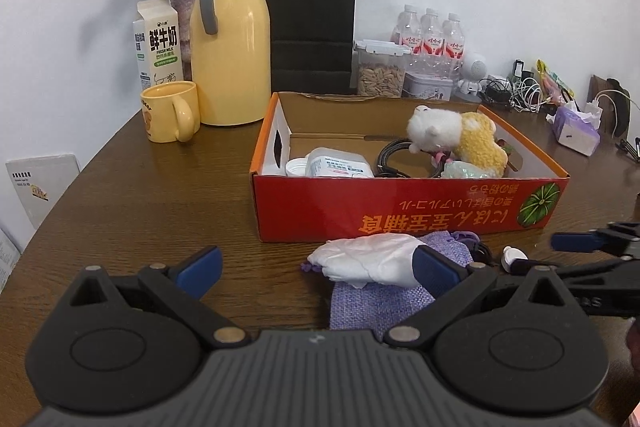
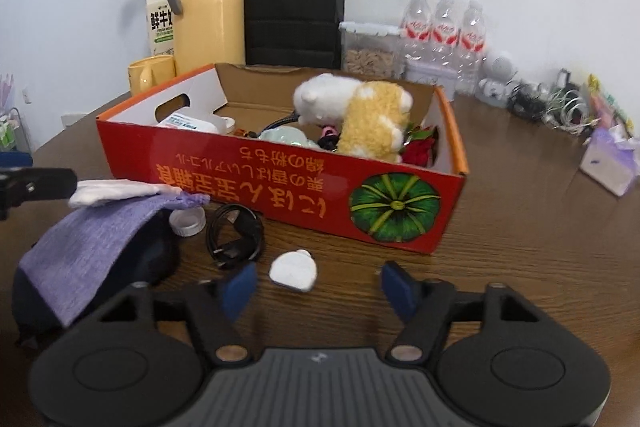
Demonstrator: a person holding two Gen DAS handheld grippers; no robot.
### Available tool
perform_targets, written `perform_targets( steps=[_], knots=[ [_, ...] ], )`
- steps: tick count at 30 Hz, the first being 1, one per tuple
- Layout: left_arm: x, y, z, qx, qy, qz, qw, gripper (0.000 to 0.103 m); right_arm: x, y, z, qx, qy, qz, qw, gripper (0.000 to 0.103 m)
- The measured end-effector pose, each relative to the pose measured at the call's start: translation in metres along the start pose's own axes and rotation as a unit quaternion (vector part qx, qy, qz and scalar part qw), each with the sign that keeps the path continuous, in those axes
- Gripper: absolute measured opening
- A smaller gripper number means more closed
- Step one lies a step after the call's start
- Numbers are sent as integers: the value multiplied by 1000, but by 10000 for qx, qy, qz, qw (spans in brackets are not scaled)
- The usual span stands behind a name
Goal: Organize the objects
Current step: 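Grasp the small white object on the table with the right tool, then grasp the white plastic bag with the left tool while the right tool holds the white object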
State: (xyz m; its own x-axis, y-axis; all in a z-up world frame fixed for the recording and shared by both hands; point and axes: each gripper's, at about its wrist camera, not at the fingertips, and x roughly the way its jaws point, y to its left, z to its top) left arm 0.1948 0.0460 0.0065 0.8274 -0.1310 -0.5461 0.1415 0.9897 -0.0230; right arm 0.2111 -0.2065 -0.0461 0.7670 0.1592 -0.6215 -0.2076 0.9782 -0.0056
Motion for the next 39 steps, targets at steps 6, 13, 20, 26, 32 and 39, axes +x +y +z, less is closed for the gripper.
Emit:
perform_targets(
  steps=[6,13,20,26,32,39],
  knots=[
    [0,1,-1,-32,41,67,10000,103,10,6,-2,18,88,172,9998,26],
    [3,-1,0,-46,86,52,9999,103,-1,1,-4,147,-121,180,9997,26],
    [9,-7,11,-85,96,-92,9999,103,-8,4,1,84,-275,210,9994,26],
    [33,-20,29,83,639,-141,9978,103,-12,4,9,54,-458,244,9986,26],
    [54,-23,39,-25,1140,-119,9934,103,-12,-1,18,37,-638,325,9974,26],
    [78,-25,41,-186,1673,-43,9857,103,-5,-4,21,77,-678,522,9963,26]
  ],
)
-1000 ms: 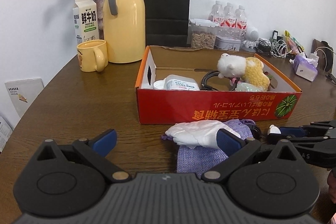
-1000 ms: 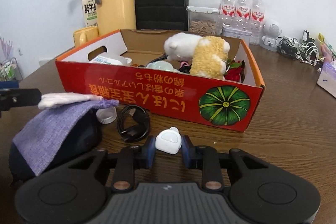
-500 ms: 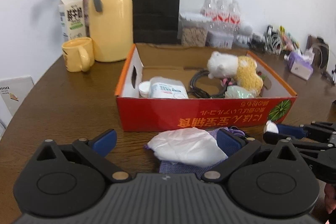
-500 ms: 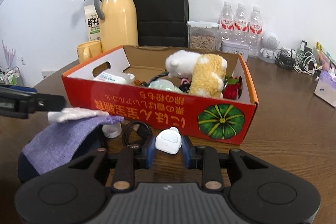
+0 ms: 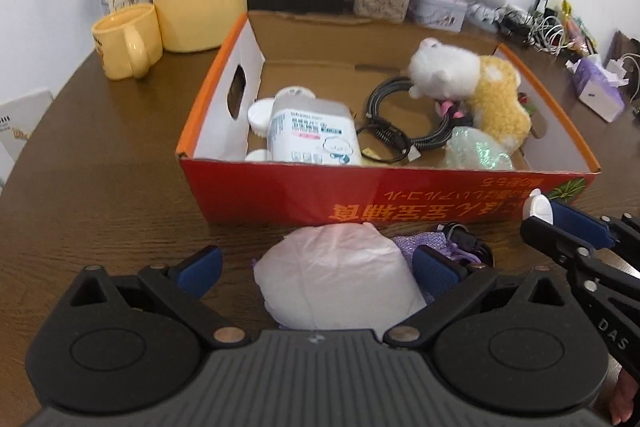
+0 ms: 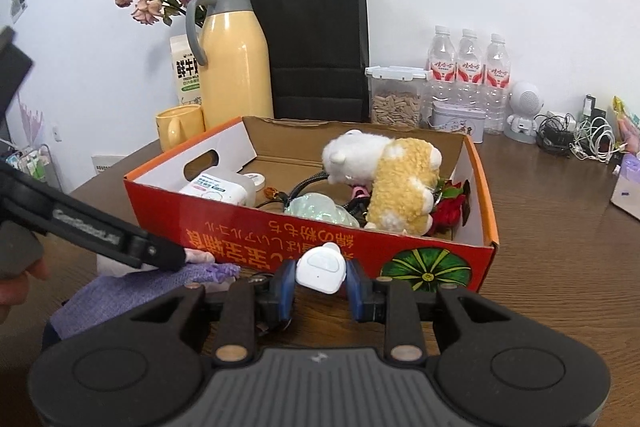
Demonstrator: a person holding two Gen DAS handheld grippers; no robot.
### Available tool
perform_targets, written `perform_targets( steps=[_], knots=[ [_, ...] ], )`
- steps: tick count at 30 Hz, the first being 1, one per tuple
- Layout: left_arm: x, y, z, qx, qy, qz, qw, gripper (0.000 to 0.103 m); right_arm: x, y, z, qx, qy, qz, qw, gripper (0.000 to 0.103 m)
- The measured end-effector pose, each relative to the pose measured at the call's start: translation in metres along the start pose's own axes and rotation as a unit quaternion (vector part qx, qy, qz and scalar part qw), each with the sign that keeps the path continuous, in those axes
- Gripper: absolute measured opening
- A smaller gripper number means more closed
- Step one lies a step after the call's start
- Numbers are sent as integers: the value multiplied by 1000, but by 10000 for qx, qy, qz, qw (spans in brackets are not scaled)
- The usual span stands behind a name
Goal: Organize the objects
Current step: 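Grasp the white plastic bag with the left tool while the right tool holds the white object, then carry the white bag and white object into the box and open both tools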
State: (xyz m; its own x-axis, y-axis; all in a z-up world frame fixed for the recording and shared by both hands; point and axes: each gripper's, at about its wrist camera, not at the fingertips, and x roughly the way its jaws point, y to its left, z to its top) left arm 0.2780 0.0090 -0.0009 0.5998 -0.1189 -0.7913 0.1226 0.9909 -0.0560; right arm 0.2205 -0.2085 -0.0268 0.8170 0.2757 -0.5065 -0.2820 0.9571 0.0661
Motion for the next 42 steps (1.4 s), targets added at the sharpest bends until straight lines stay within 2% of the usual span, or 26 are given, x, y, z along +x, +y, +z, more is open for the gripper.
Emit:
perform_targets(
  steps=[7,15,21,23,25,35,42],
  knots=[
    [9,0,0,-68,166,86,9998,103,2,-7,-4,119,-13,134,9998,26],
    [10,-2,0,-53,85,86,9999,103,0,-8,-8,145,-38,202,9997,26],
    [9,0,-1,-107,47,-2,9999,92,-1,-8,-8,140,-43,198,9997,26],
    [7,0,-3,-102,41,-62,9999,80,-1,-8,-9,145,-33,202,9997,26],
    [4,-1,-4,-72,-14,-123,9999,73,-2,-8,-10,141,-29,195,9997,26],
    [-13,8,-11,-104,-265,-124,9995,71,-5,-4,-14,109,-23,187,9998,26],
    [-38,11,-21,-38,-616,-142,9980,71,-11,0,-14,78,-78,180,9998,26]
  ],
)
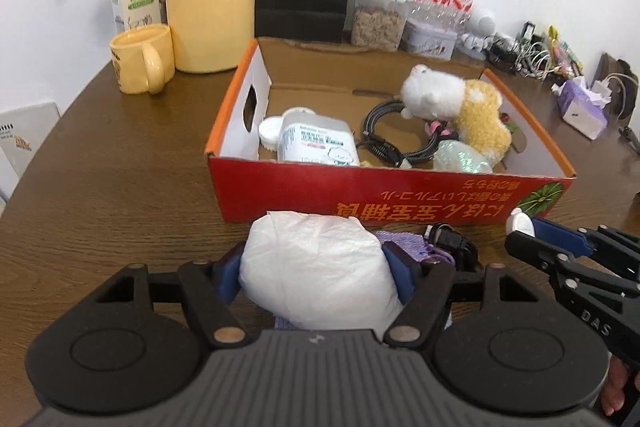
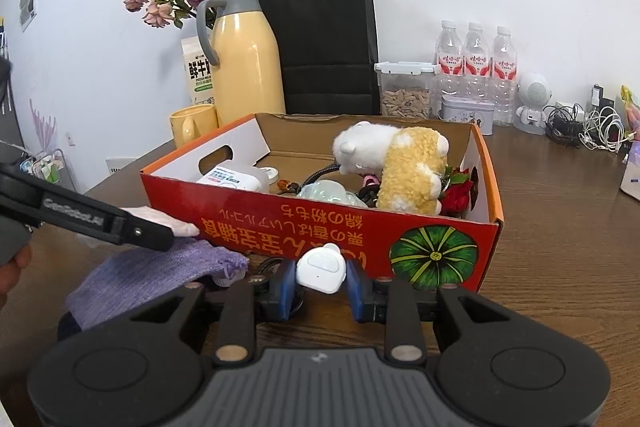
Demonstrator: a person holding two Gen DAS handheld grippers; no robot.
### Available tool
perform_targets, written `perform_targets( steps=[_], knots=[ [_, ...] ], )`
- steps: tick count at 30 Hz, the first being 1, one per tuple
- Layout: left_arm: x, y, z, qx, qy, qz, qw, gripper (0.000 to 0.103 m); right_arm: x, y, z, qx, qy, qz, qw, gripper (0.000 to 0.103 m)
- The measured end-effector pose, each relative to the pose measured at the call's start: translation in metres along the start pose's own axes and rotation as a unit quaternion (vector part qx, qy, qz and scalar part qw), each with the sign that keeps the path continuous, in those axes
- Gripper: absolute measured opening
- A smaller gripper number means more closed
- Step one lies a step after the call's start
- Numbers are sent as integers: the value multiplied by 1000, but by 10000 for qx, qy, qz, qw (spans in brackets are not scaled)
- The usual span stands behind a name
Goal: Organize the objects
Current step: 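Carry the white bag and white object into the box and open both tools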
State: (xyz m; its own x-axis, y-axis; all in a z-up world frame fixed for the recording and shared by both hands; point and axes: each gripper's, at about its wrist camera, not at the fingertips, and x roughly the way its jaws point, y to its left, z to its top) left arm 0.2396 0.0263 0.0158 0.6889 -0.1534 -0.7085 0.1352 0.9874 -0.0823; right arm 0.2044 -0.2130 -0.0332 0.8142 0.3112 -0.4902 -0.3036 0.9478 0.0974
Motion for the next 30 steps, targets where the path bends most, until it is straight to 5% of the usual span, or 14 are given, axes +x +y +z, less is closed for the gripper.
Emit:
perform_targets(
  steps=[13,30],
  knots=[
    [-47,-4,20,-138,-1131,-187,9933,71,-9,16,26,-310,-416,54,9986,26],
    [-11,-21,72,-206,-2033,31,9789,72,19,29,102,-633,-1079,8,9921,26]
  ],
)
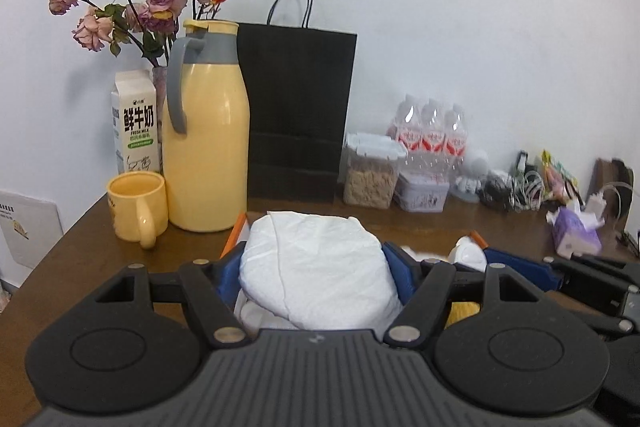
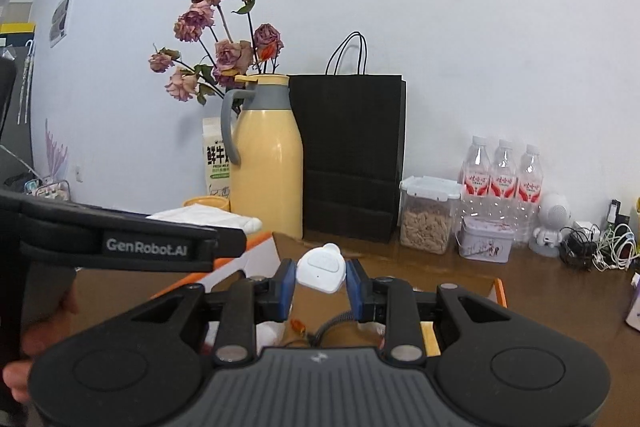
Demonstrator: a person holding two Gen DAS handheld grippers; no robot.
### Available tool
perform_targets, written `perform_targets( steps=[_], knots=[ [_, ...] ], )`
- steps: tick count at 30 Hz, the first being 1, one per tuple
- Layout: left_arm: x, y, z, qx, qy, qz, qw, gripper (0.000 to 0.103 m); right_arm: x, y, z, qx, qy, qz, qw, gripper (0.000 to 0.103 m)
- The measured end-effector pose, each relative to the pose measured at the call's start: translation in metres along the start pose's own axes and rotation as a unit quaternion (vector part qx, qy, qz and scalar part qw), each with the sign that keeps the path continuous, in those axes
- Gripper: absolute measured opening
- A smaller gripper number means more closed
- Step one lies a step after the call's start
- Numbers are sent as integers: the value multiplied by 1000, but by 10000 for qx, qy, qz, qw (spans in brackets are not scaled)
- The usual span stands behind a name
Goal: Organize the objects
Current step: 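Carry the white bag and white object into the box and open both tools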
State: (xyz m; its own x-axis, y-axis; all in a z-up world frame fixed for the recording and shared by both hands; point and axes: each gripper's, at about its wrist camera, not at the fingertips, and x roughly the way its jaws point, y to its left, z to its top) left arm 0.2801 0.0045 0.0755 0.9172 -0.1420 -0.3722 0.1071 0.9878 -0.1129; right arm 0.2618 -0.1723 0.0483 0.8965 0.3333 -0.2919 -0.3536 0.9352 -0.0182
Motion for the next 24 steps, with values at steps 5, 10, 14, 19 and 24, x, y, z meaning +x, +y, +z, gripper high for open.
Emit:
perform_targets(
  steps=[5,10,14,19,24],
  knots=[
    [18,-6,7,70,-220,105,9997,72,27,-9,2,78,-15,-109,9999,26],
    [37,-4,0,-43,-360,274,9990,72,47,-19,-17,223,73,-216,9995,26],
    [55,-5,-14,104,-57,222,9997,72,59,-20,-29,209,334,-172,9991,26],
    [58,-5,-23,200,5,189,9996,72,69,-22,-39,260,588,-198,9977,26],
    [61,-4,-27,211,42,237,9995,75,68,-23,-40,294,594,-256,9975,27]
  ],
)
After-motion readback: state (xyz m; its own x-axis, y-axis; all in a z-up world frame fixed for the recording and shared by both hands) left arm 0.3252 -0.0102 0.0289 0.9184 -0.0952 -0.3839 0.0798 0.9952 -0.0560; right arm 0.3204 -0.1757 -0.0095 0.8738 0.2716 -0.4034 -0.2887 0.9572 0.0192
